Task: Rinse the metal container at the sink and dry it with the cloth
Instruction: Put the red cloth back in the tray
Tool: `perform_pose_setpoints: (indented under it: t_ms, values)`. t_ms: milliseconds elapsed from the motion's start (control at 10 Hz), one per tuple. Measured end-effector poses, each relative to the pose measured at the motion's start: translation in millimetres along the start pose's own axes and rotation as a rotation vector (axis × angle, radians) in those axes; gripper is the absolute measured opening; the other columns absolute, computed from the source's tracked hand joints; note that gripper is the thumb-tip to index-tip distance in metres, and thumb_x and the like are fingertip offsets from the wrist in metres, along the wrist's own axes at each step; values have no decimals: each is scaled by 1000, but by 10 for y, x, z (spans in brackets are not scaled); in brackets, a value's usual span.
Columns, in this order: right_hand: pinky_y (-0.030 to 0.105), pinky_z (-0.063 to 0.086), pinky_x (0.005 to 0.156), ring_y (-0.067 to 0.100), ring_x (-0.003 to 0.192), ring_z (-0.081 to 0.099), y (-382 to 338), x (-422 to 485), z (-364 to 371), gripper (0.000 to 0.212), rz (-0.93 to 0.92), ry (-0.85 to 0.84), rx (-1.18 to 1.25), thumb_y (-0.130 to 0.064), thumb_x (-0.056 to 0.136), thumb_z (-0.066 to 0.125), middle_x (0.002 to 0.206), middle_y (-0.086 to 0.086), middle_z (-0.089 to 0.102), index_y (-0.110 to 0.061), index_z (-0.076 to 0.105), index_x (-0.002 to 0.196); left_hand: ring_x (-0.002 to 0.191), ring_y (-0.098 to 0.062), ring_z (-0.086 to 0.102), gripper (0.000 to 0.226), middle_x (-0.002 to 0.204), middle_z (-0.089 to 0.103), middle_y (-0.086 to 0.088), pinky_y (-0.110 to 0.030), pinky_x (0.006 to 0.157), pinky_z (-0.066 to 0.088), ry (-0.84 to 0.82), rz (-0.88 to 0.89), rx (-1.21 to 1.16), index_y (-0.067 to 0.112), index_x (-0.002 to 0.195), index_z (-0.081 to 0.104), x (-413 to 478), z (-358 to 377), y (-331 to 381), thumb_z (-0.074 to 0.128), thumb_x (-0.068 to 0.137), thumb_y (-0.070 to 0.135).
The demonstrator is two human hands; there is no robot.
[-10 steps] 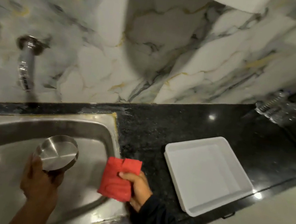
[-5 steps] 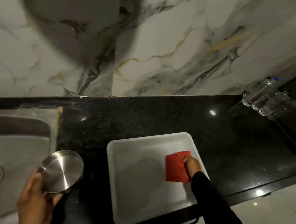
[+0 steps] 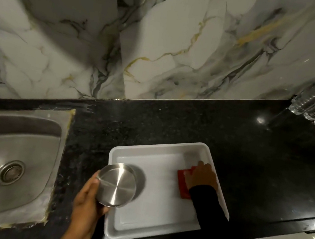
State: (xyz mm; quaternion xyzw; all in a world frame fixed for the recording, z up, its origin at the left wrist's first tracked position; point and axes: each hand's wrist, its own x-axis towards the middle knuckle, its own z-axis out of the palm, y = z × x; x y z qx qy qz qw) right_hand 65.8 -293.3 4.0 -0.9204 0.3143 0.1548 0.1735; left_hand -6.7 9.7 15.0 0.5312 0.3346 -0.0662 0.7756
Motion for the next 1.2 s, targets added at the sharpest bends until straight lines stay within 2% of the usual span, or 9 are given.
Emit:
perform_pose_setpoints:
  t_ms: [100,200,300,400,500,600,800,1000,1200]
  values:
    - [27,57,77,13,90,67,-164,-307,245,28,-114,-270,664,-41,100,64,107,-2,70,-27,69,124,109,-23,73,32,124,81,-1,-28,59,64,-10,-35,53,27,137,73,7,235,-104,56,110,29]
    - [27,59,59,18,93,70,-290,-513,393,15,-7,-562,986,-38,103,59,110,0,71,-32,73,105,97,-20,72,29,115,79,-2,-25,54,62,-7,-39,93,21,135,71,53,399,-216,58,109,25]
    - [35,65,61,28,97,73,-287,-516,596,29,9,-496,1055,-35,104,58,102,10,74,-37,80,85,86,-21,67,18,110,72,-10,-31,59,59,12,-21,175,15,124,63,150,596,-379,59,109,23]
    - [49,67,76,31,98,73,-235,-465,686,33,0,-407,1042,-30,105,56,101,12,75,-36,80,83,92,-27,67,17,111,71,-14,-42,77,60,-6,-18,199,13,122,61,201,681,-488,57,110,24]
    - [59,59,96,34,108,72,-184,-411,763,25,-35,-314,957,-19,104,56,111,12,78,-28,79,102,106,-33,68,22,116,74,-16,-48,96,55,1,17,282,7,121,68,271,791,-593,53,112,20]
    - [52,58,98,33,110,71,-210,-349,822,27,-12,-267,902,-11,102,56,115,10,78,-14,79,115,103,-34,72,26,106,80,-15,-41,90,58,41,-15,386,17,99,78,358,872,-622,54,107,10]
    - [31,54,80,29,95,68,-280,-316,893,31,-64,-271,872,5,96,52,92,4,75,-16,76,95,103,-38,73,30,99,79,-13,-47,93,60,75,-103,442,20,94,79,452,860,-647,52,102,12]
    - [48,55,96,36,104,68,-312,-258,985,29,-87,-285,776,3,96,50,114,25,74,2,75,111,106,-39,73,32,109,80,-15,-57,101,60,78,-88,474,14,114,79,528,847,-667,50,103,15]
    - [38,47,106,34,127,60,-399,-428,889,34,-145,-201,396,-18,104,49,140,15,66,-11,66,133,112,-42,71,31,124,76,-22,-53,104,58,76,-86,532,10,120,76,524,846,-627,50,104,14]
